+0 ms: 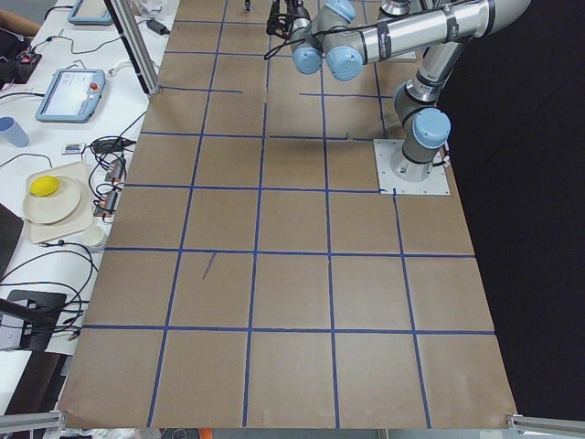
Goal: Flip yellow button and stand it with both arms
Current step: 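Lift the yellow button and carry it toward the table center with the left gripper, then bring the right gripper to the yellow button cap held by the left gripper, then grasp the yellow button with the right gripper while the left gripper releases and withdraws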
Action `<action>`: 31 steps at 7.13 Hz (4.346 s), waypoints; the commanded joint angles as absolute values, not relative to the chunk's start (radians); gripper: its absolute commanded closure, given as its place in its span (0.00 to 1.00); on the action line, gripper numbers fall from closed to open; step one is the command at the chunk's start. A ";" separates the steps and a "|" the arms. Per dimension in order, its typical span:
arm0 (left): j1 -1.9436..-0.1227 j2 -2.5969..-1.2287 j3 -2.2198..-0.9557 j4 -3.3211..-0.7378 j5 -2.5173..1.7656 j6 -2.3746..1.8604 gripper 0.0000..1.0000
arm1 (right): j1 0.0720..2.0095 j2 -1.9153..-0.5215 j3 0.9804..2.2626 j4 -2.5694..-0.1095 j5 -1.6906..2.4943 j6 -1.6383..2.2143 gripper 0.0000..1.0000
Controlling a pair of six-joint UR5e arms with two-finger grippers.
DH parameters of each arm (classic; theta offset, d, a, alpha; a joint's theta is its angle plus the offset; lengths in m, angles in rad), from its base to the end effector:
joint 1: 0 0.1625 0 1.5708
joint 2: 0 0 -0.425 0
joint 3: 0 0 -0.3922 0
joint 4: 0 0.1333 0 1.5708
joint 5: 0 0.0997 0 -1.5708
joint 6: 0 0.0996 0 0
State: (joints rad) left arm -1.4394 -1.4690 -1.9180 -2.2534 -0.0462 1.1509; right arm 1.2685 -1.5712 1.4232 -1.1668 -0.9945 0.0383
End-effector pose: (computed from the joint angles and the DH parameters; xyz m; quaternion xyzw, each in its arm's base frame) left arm -0.1783 -0.4278 0.4130 -0.0188 -0.6970 0.1392 0.7032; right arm 0.0412 -0.4979 0.5393 0.1969 0.9310 0.0842 0.2955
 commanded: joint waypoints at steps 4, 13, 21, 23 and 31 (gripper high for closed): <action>-1.505 -1.457 -1.917 -2.269 -0.158 1.095 0.94 | 1.380 -1.598 1.571 -1.040 -0.272 0.049 0.00; -1.513 -1.454 -1.917 -2.264 -0.158 1.095 0.94 | 1.426 -1.620 1.651 -1.085 -0.313 0.047 0.04; -1.513 -1.454 -1.917 -2.266 -0.146 1.095 0.74 | 1.451 -1.620 1.651 -1.163 -0.330 0.124 0.76; -1.514 -1.451 -1.916 -2.264 -0.121 1.095 0.00 | 1.451 -1.620 1.651 -1.166 -0.330 0.124 0.76; -1.292 -1.482 -1.846 -2.202 0.463 1.053 0.00 | 1.390 -1.673 1.520 -1.275 -1.221 -0.111 0.75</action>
State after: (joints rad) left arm -1.3550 -1.4664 -1.8726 -2.2375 0.3005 1.0679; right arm 1.3891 -1.6544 1.5297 -1.2677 -1.0040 0.0174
